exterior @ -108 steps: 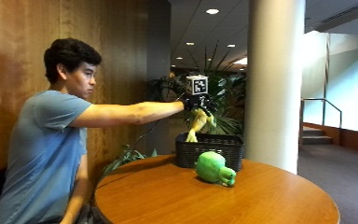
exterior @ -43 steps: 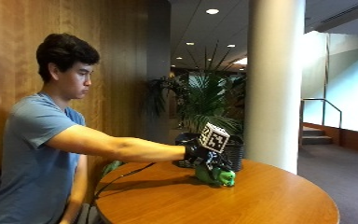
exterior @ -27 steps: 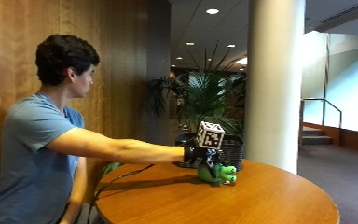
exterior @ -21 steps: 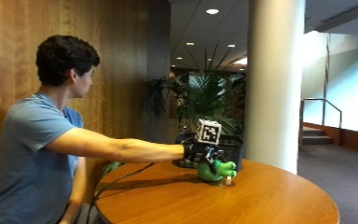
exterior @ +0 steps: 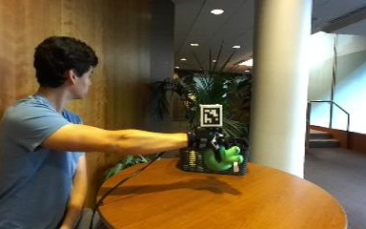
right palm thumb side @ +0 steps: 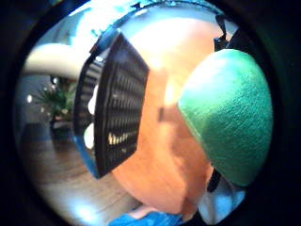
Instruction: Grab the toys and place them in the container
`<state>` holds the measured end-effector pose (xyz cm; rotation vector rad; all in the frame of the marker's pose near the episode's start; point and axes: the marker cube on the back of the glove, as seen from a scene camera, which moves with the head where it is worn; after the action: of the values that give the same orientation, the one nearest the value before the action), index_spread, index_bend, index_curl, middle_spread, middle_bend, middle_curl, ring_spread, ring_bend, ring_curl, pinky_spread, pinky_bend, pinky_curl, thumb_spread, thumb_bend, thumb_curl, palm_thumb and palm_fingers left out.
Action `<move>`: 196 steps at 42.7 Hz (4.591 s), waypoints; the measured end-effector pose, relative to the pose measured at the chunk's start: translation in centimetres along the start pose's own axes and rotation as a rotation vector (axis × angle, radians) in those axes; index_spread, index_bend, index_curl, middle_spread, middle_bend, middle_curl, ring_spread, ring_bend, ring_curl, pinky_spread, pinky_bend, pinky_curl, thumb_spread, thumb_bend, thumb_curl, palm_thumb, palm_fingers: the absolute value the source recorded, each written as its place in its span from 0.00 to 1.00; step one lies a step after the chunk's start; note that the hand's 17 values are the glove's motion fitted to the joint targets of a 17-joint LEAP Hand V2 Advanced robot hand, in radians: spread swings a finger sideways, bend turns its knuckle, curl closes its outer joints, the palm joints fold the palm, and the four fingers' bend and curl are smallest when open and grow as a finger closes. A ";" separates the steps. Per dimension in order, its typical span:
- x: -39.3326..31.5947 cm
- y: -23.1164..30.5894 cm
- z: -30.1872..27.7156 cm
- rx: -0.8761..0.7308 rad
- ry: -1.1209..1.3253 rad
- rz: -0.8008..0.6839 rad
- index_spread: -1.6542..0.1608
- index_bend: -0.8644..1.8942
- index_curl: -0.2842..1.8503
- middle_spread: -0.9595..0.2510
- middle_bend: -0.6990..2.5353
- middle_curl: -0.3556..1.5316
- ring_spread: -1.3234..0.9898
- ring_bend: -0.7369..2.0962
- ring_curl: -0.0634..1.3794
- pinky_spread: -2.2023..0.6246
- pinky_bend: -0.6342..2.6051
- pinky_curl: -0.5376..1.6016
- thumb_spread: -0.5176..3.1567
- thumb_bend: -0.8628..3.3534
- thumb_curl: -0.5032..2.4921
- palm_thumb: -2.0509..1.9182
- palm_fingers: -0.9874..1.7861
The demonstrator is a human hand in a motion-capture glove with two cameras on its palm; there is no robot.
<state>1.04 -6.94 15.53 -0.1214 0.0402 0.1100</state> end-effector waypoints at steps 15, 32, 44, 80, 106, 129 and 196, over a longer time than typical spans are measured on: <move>-0.9 1.0 -13.1 0.129 -0.070 0.055 0.73 0.48 0.39 0.59 0.40 0.48 0.39 0.58 0.32 0.71 0.57 0.39 0.40 0.26 0.45 0.71 0.51; -16.6 2.3 -19.2 0.215 -0.136 -0.229 0.73 0.45 0.42 0.60 0.40 0.50 0.38 0.59 0.37 0.71 0.60 0.41 0.39 0.26 0.47 0.71 0.48; -15.5 3.6 -17.3 0.160 -0.245 -0.329 0.74 0.39 0.41 0.66 0.38 0.50 0.40 0.59 0.39 0.71 0.63 0.42 0.45 0.24 0.45 0.68 0.43; -10.3 4.3 -16.5 0.091 -0.062 -0.156 0.77 0.35 0.21 0.90 0.26 0.38 0.58 0.45 0.30 0.77 0.68 0.42 0.45 0.20 0.31 0.54 0.25; 7.7 9.2 -7.9 -0.020 -0.104 0.154 0.76 0.35 0.21 0.89 0.25 0.32 0.60 0.36 0.25 0.79 0.64 0.40 0.46 0.20 0.28 0.54 0.27; 11.2 11.5 -5.6 -0.028 -0.056 0.197 0.76 0.34 0.21 0.89 0.25 0.30 0.60 0.35 0.26 0.79 0.64 0.40 0.46 0.20 0.27 0.54 0.28; 13.2 14.8 -3.4 -0.049 -0.009 0.093 0.77 0.34 0.20 0.89 0.26 0.29 0.60 0.35 0.29 0.78 0.63 0.41 0.47 0.20 0.26 0.53 0.28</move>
<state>12.40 8.67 9.76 -0.1685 0.0341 0.2044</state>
